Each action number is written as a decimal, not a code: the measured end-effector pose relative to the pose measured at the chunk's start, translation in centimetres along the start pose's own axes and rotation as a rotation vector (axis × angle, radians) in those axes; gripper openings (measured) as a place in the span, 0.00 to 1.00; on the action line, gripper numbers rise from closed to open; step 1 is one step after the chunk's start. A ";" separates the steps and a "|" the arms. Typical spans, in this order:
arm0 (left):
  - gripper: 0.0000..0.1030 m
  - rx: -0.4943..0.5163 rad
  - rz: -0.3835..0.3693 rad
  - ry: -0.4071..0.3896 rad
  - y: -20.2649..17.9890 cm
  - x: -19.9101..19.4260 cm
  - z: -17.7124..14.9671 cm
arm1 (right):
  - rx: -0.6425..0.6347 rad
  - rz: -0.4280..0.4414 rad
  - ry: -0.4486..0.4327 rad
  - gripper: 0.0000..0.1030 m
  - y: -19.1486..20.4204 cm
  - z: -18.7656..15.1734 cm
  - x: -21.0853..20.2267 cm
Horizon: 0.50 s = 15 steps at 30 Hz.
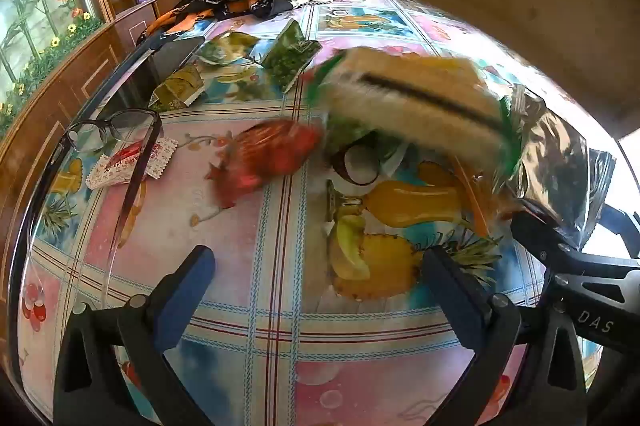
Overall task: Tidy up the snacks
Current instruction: 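Hold the silver foil bag in the right tool while the left tool approaches the snacks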
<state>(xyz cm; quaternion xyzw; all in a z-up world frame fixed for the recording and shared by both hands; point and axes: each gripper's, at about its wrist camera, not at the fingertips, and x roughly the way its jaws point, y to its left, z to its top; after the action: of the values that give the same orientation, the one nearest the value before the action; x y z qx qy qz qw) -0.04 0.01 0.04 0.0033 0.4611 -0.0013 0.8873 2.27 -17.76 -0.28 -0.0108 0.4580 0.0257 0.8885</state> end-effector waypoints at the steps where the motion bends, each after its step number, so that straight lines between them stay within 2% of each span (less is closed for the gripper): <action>1: 1.00 0.000 0.000 0.000 0.0 0.0 0.0 | 0.004 0.004 -0.010 1.00 0.0 0.0 -0.1; 15: 1.00 0.000 0.000 0.004 0.2 0.0 0.1 | 0.003 0.004 -0.002 1.00 -0.3 -0.4 -0.3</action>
<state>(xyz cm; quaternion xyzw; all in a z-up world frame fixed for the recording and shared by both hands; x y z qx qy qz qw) 0.03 0.25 0.10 0.0033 0.4629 -0.0013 0.8864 1.79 -18.08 -0.25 -0.0085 0.4571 0.0270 0.8889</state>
